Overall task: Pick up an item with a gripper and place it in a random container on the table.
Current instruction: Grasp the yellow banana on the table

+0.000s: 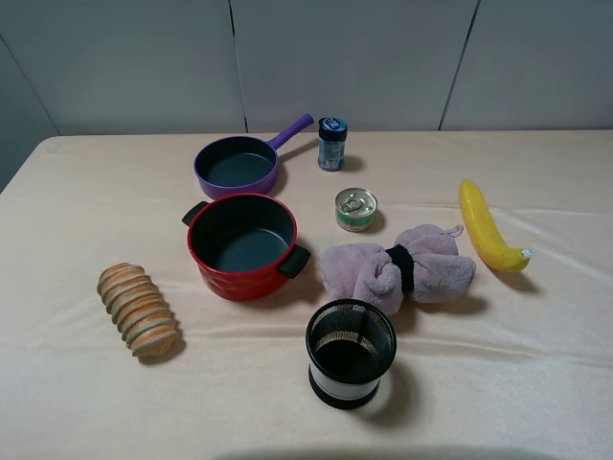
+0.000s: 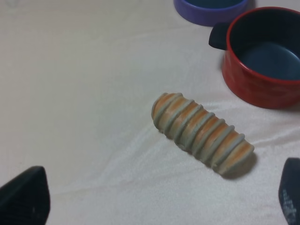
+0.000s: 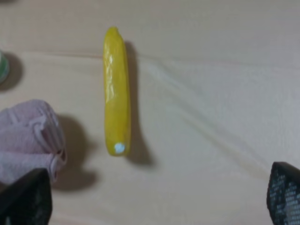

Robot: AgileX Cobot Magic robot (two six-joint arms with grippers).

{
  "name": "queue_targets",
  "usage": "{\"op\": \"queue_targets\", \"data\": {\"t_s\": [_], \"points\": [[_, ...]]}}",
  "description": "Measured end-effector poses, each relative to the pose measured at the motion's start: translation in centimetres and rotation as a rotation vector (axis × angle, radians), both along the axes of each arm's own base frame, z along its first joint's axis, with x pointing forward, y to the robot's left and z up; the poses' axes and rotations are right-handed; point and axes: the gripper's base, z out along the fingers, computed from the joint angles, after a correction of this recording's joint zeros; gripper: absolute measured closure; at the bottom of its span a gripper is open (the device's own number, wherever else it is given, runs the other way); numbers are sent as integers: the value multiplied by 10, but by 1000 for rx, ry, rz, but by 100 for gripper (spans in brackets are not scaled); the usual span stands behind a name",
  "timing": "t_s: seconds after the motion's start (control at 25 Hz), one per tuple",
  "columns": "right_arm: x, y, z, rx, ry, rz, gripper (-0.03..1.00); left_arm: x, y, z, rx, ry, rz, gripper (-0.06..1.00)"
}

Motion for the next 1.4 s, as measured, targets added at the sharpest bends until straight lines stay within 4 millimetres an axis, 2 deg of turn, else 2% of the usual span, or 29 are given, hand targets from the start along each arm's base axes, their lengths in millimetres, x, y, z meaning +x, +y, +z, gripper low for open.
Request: {"op": "queue_targets", "data": {"t_s": [0.28, 0.6, 1.04, 1.4], "points": [[52, -1, -7, -1, 85, 4, 27, 0, 0, 0, 0, 0, 0, -5], [94, -3, -29, -13, 131, 21, 27, 0, 0, 0, 0, 0, 0, -5], [129, -3, -70, -21, 206, 40, 27, 0, 0, 0, 0, 0, 0, -5], [150, -3, -103, -9, 258, 41, 27, 0, 0, 0, 0, 0, 0, -5]]}}
